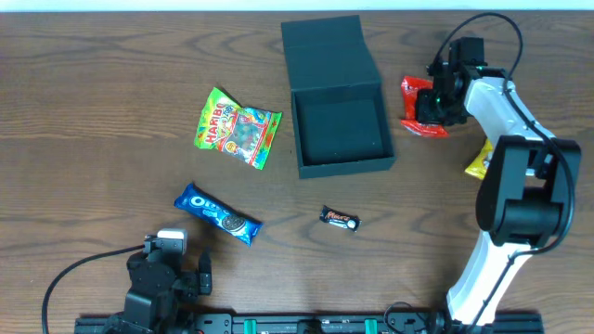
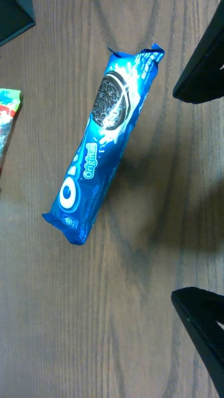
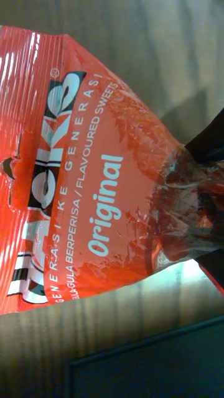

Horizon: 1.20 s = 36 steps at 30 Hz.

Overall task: Pack container
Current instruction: 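Close the right gripper on the top of the red bag, then carry the red bag left and lower it into the black box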

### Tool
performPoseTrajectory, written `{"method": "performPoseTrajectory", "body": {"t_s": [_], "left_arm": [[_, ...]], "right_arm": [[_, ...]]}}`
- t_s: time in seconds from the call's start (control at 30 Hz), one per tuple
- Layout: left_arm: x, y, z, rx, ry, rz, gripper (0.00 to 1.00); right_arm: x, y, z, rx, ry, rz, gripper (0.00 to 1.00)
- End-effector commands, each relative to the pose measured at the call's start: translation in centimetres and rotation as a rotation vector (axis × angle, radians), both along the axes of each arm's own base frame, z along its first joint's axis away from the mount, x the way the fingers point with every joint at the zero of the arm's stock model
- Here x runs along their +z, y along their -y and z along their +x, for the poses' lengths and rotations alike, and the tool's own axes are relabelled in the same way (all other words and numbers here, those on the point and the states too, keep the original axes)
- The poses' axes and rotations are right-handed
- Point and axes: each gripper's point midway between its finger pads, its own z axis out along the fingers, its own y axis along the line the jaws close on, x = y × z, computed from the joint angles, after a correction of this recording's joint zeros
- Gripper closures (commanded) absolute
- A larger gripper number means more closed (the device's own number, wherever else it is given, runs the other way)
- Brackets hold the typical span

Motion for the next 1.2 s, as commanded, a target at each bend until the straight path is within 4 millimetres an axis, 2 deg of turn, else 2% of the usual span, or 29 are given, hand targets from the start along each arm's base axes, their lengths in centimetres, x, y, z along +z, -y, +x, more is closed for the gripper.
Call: {"method": "performPoseTrajectory", "body": {"t_s": [0.0, 0.13, 0.27, 0.33, 0.4, 0.5, 0.67, 0.8, 0.93, 1.07, 1.17], "left_arm": [[-1.2, -0.7, -0.9, 0.014, -0.055, 0.039, 0.05], [-1.2, -0.7, -0.9, 0.014, -0.055, 0.038, 0.05], [-1.2, -0.7, -0.9, 0.014, -0.055, 0.038, 0.05], [-1.2, -0.7, -0.9, 0.014, -0.055, 0.038, 0.05], [-1.2, -0.7, -0.9, 0.014, -0.055, 0.038, 0.05], [-1.2, -0.7, -0.9, 0.014, -0.055, 0.038, 0.05], [-1.2, -0.7, -0.9, 0.014, -0.055, 0.038, 0.05], [-1.2, -0.7, -0.9, 0.014, -0.055, 0.038, 0.05], [-1.2, -0.7, -0.9, 0.014, -0.055, 0.038, 0.05], [-1.2, -0.7, -0.9, 0.014, -0.055, 0.038, 0.05], [-1.2, -0.7, -0.9, 0.014, -0.055, 0.038, 0.04]], "right_arm": [[3.9, -0.3, 0.2, -0.011, 0.069, -0.006, 0.99], [8.9, -0.8, -0.6, 0.000, 0.149, -0.010, 0.99], [14.6, -2.1, -2.4, 0.002, 0.233, 0.002, 0.99], [18.3, -4.2, -4.6, 0.018, 0.282, 0.023, 0.99], [20.8, -6.7, -6.4, 0.058, 0.319, 0.045, 0.99], [23.1, -11.1, -8.9, 0.113, 0.349, 0.101, 0.99], [23.3, -17.0, -10.5, 0.223, 0.346, 0.158, 0.99], [22.9, -20.0, -9.9, 0.244, 0.361, 0.196, 0.98], [21.3, -21.6, -8.4, 0.245, 0.353, 0.209, 0.98], [18.4, -22.8, -6.4, 0.244, 0.300, 0.191, 0.98], [16.4, -23.0, -5.0, 0.230, 0.269, 0.153, 0.98]]}}
